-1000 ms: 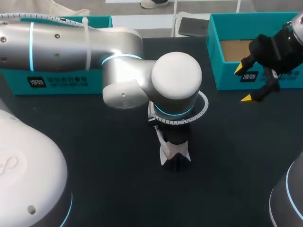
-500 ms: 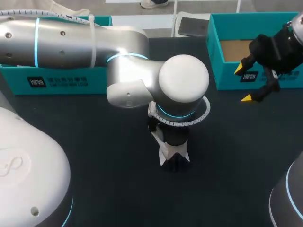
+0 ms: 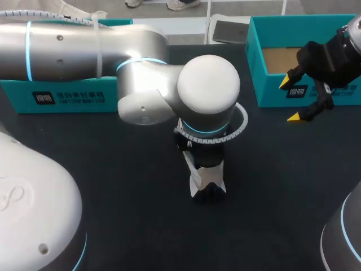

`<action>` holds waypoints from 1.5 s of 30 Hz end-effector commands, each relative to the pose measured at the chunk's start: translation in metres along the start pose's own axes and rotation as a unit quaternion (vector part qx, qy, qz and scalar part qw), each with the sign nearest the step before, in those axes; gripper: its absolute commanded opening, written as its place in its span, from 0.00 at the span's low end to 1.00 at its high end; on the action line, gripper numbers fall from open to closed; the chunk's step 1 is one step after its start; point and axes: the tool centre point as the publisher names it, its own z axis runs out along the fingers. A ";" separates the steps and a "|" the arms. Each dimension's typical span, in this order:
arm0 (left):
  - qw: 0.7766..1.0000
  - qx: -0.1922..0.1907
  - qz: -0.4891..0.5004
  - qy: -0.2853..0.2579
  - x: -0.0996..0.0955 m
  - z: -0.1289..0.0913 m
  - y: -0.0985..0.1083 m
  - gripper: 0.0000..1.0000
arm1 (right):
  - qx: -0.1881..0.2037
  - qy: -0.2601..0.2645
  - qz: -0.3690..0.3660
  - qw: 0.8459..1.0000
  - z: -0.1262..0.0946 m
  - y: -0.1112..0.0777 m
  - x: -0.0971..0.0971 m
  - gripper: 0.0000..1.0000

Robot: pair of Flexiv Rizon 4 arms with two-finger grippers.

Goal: Take the shoe out of the shoebox, open the shoe tongue, remove and reinsert the insole, then place the shoe into the shoebox

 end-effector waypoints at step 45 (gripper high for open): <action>0.977 0.026 -0.201 0.060 0.032 -0.035 0.016 1.00 | 0.001 0.000 0.000 1.000 0.001 0.000 0.000 1.00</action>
